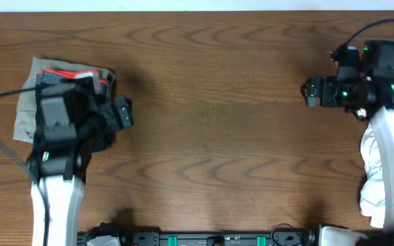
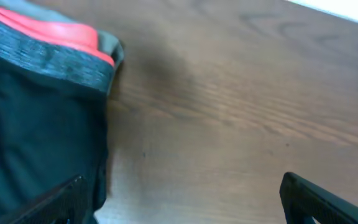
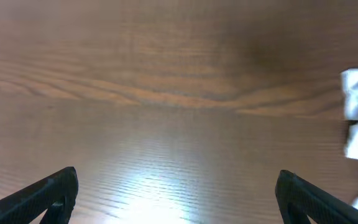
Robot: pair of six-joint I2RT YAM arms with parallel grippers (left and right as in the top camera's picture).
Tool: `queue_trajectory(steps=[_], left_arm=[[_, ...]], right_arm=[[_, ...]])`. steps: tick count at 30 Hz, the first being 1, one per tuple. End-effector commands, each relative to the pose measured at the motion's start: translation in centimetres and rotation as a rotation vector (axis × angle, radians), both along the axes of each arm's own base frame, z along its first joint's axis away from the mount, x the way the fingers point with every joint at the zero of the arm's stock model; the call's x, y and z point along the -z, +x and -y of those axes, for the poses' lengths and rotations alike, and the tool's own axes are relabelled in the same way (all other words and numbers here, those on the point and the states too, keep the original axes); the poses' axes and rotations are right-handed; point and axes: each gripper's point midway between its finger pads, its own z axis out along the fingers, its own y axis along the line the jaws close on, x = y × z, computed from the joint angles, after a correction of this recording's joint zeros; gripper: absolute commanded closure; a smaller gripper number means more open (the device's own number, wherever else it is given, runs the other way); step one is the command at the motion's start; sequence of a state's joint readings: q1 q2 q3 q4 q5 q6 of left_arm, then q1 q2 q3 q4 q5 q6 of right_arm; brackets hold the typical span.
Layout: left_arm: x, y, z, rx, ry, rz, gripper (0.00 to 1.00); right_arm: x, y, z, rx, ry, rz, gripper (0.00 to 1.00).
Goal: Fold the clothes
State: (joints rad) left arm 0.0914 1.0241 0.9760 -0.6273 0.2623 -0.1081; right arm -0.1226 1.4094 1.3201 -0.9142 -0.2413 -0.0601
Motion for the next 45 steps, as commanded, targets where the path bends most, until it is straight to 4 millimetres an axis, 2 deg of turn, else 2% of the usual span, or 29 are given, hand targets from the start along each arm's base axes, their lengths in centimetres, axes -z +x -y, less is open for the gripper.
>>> queue_trajectory(steps=[1,5,10,13,18,24,34,39,45], left_arm=[[-1.8,-2.9,0.0,0.003,0.031,0.077,0.02],[-3.4,-6.7,0.3,0.001,0.047,0.215,0.02],[-5.5,-9.4,0.6,-0.001,0.060,0.357,0.02],[-6.1,-10.4,0.7,-0.001,0.063,0.391,0.02],[-6.3,-10.5,0.7,-0.001,0.065,0.400,0.02],[-6.3,-10.5,0.7,-0.001,0.064,0.400,0.02],[-6.3,-10.5,0.7,-0.001,0.064,0.401,0.02],[-6.3,-10.5,0.7,-0.001,0.064,0.400,0.02],[-6.3,-10.5,0.7,-0.001,0.064,0.400,0.02]], right_arm=[[-3.7,-3.1,-0.1,0.059,-0.020,0.119,0.01],[-5.3,-7.5,-0.3,0.115,-0.056,0.268,0.01],[-7.0,-11.6,-1.2,0.096,-0.051,0.471,0.01],[-7.0,-14.2,-1.2,0.096,-0.051,0.499,0.01],[-5.4,-17.9,-1.4,0.096,-0.051,0.443,0.01],[-2.1,-20.6,-1.5,0.092,-0.052,0.283,0.01],[-2.0,-20.7,-1.4,0.089,-0.060,0.288,0.01],[-2.6,-19.5,-1.4,0.066,-0.085,0.432,0.01],[-1.2,-17.4,-1.3,0.047,-0.120,0.656,0.01]])
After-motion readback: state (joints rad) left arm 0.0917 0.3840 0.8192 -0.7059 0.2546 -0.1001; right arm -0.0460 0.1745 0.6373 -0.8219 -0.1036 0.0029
